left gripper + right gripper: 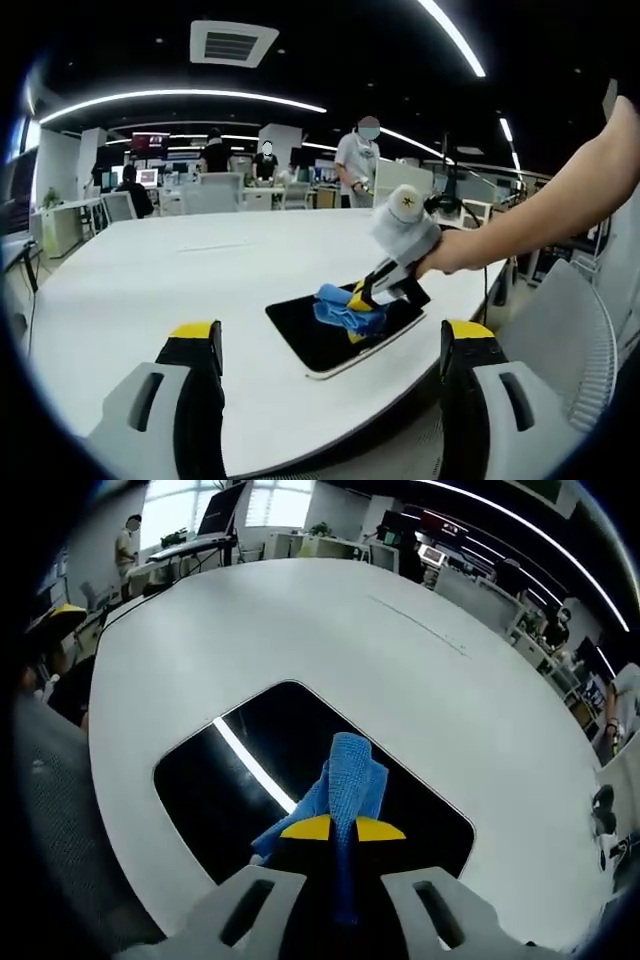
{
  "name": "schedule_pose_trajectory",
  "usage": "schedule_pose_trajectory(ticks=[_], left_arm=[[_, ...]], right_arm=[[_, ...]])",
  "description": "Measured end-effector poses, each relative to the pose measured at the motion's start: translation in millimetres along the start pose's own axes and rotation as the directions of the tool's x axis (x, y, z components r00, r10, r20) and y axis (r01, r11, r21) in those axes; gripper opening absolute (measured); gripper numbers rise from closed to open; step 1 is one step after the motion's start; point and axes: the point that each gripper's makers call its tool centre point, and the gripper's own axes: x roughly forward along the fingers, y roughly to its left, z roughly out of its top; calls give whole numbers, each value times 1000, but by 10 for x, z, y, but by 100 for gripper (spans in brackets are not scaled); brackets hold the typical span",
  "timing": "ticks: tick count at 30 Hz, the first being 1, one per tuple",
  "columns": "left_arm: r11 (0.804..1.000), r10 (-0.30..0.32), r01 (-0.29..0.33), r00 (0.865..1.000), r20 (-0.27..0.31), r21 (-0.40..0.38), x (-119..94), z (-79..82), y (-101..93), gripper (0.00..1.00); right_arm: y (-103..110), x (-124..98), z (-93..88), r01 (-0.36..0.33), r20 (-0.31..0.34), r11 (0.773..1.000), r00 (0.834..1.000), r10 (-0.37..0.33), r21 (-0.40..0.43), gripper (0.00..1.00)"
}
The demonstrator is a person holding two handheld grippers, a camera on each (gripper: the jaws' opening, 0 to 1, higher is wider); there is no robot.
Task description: Wipe the mirror surface with the cleaning cloth until all visible marks leave the cleaned area.
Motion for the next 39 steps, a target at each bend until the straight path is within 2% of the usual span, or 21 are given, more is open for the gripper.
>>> schedule_pose_trajectory(ticks=[8,13,22,29,39], left_arm=[[1000,0,0,1000,-2,1,3,-12,15,88],[1000,-6,6,1000,3,-1,0,-8,11,89],[1000,-7,7,1000,3,-1,7,-13,17,89],[1000,-7,7,1000,3,-1,7,-12,18,88],[1000,-8,8,1000,2,-2,7,-16,22,88]], right_arm=[[-150,-63,-141,23,-17,1000,1000,-23,8,0],[-251,-106,-234,52,-18,998,998,-53,-27,0],[-414,-173,-375,81,-37,997,996,-81,-4,0],[-518,-223,-473,97,-38,994,995,-95,60,0],[-600,-257,-562,105,-41,992,994,-102,75,1]])
